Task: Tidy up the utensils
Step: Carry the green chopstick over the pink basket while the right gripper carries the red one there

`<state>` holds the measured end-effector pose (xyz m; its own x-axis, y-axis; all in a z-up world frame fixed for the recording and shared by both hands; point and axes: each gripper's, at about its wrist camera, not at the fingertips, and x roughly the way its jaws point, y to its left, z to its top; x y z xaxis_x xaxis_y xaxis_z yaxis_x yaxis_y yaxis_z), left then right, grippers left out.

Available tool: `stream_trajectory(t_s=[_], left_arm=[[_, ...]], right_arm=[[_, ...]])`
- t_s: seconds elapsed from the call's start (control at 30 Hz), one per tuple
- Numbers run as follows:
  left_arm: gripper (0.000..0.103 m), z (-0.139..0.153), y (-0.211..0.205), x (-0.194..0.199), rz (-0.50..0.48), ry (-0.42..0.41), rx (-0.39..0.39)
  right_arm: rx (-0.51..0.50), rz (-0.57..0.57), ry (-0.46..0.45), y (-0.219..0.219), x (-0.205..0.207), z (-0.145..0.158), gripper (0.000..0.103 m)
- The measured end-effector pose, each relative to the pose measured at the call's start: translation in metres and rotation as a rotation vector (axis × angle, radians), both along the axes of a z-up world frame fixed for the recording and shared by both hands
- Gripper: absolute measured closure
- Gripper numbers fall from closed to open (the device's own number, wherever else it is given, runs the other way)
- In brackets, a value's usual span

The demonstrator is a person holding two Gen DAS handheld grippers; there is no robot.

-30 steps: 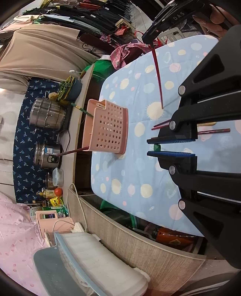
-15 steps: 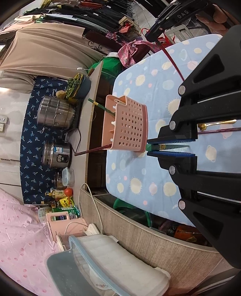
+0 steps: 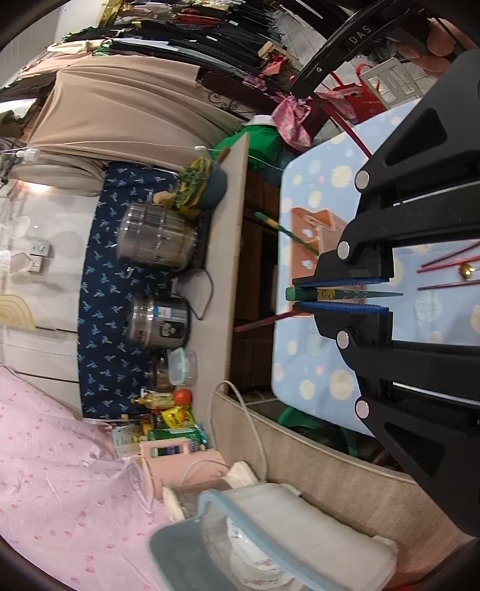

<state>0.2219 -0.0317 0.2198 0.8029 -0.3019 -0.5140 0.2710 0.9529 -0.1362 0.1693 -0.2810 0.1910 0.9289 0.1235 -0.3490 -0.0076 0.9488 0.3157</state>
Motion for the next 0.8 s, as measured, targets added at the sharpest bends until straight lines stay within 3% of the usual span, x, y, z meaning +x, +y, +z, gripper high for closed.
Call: stream_trajectory(t_s=[0.37, 0.63, 0.8], left_arm=[[0.096, 0.051, -0.013, 0.048, 0.030, -0.155, -0.041], [0.096, 0.049, -0.022, 0.084, 0.048, -0.195, -0.056], [0.096, 0.030, -0.027, 0.104, 0.042, -0.152, -0.058]], right_arm=[[0.022, -0.037, -0.103, -0.007, 0.070, 0.045, 0.096], [0.031, -0.049, -0.076, -0.011, 0.114, 0.032, 0.096], [0.031, -0.050, -0.027, -0.012, 0.133, 0.011, 0.096]])
